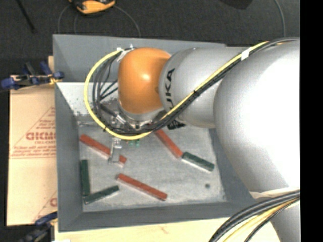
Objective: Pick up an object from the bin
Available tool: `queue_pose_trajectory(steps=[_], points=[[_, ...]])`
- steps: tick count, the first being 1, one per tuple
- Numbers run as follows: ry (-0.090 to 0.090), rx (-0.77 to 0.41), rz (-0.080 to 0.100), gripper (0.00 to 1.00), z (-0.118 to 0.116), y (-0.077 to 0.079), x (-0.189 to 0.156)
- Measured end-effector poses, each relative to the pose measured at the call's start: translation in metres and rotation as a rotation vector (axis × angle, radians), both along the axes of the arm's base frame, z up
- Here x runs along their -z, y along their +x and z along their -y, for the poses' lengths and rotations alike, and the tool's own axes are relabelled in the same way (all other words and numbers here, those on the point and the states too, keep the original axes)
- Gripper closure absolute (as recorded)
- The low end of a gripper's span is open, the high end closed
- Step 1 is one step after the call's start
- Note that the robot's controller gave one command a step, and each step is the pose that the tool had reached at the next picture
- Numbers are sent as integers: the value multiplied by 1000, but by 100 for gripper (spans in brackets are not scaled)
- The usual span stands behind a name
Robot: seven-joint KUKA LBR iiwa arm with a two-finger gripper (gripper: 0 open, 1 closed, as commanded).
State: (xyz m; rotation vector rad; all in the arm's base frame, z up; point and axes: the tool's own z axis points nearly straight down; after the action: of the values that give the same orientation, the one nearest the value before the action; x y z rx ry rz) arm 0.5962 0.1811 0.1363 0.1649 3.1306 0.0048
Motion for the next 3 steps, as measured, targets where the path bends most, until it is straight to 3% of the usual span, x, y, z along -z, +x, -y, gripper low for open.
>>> queue_pose_trajectory(steps=[1, 2, 3], points=[[-1, 111, -6, 0, -8, 21, 70], [-1, 127, -6, 0, -4, -1, 66], [0, 113, -3, 0, -8, 18, 68]])
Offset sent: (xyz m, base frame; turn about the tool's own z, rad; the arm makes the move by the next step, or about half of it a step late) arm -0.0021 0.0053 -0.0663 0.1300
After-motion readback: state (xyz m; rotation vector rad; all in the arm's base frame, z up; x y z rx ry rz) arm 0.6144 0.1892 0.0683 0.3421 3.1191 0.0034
